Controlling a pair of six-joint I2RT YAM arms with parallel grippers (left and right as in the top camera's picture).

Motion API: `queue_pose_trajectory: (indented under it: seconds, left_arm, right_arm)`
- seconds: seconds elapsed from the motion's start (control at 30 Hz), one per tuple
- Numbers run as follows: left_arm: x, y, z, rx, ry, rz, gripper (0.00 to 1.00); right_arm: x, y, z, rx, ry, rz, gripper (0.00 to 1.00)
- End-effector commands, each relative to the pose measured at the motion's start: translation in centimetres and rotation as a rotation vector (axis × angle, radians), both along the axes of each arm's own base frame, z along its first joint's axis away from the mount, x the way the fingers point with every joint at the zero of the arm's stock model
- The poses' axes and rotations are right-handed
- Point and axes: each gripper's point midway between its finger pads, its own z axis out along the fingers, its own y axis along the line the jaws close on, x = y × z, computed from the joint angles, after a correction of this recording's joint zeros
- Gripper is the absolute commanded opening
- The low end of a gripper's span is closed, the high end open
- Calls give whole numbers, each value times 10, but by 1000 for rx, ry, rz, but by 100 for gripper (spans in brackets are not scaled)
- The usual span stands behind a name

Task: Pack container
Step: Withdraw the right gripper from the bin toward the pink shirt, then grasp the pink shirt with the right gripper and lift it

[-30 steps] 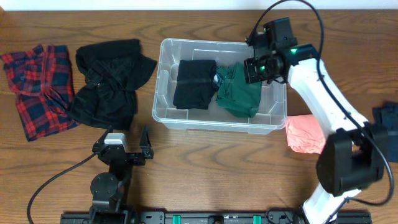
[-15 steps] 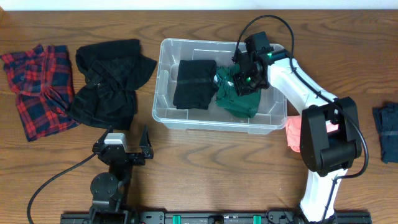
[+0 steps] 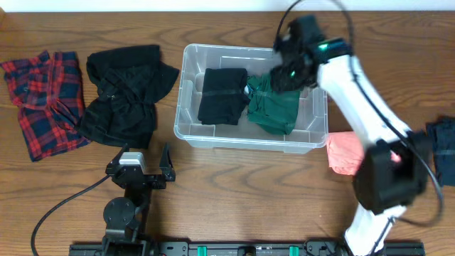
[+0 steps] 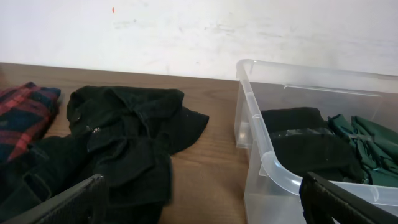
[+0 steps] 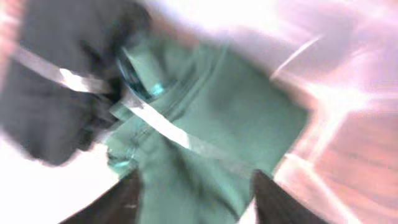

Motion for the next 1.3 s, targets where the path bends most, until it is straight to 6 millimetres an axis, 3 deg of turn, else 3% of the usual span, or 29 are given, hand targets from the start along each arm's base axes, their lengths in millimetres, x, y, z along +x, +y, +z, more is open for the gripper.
queue_pose_trajectory:
  seconds: [0.0, 0.1, 0.2, 0.3, 0.47, 0.63, 0.77, 0.93, 1.1, 1.27]
  left_arm:
    - [0, 1, -18, 4, 43, 10, 98]
    - [0, 1, -18, 4, 43, 10, 98]
    - [0, 1, -18, 4, 43, 10, 98]
    - [0, 1, -18, 4, 43, 10, 98]
    - [0, 1, -18, 4, 43, 10, 98]
    - [0, 1, -18, 4, 43, 10, 98]
    - [0, 1, -18, 4, 43, 10, 98]
    - [0, 1, -18, 4, 43, 10, 98]
    - [0, 1, -18, 4, 43, 10, 98]
    - [0, 1, -18, 4, 43, 10, 98]
  right_arm:
    - [0, -22, 87, 43, -173, -52, 81]
    - [-14, -51, 116, 67, -192, -148, 98]
    - [-32, -94, 130, 97, -156, -329, 99]
    - [-48, -143, 132, 127, -100, -543, 99]
    - [-71, -202, 114, 160, 19, -822, 99]
    - [-101, -245, 69, 182, 172, -1071, 99]
    - [-131, -259, 14, 195, 331, -1230, 99]
    - [-153, -246, -41, 217, 450, -1239, 97]
    - [-173, -241, -69, 186, 514, -1246, 96]
    - [-183, -254, -79, 131, 508, -1284, 96]
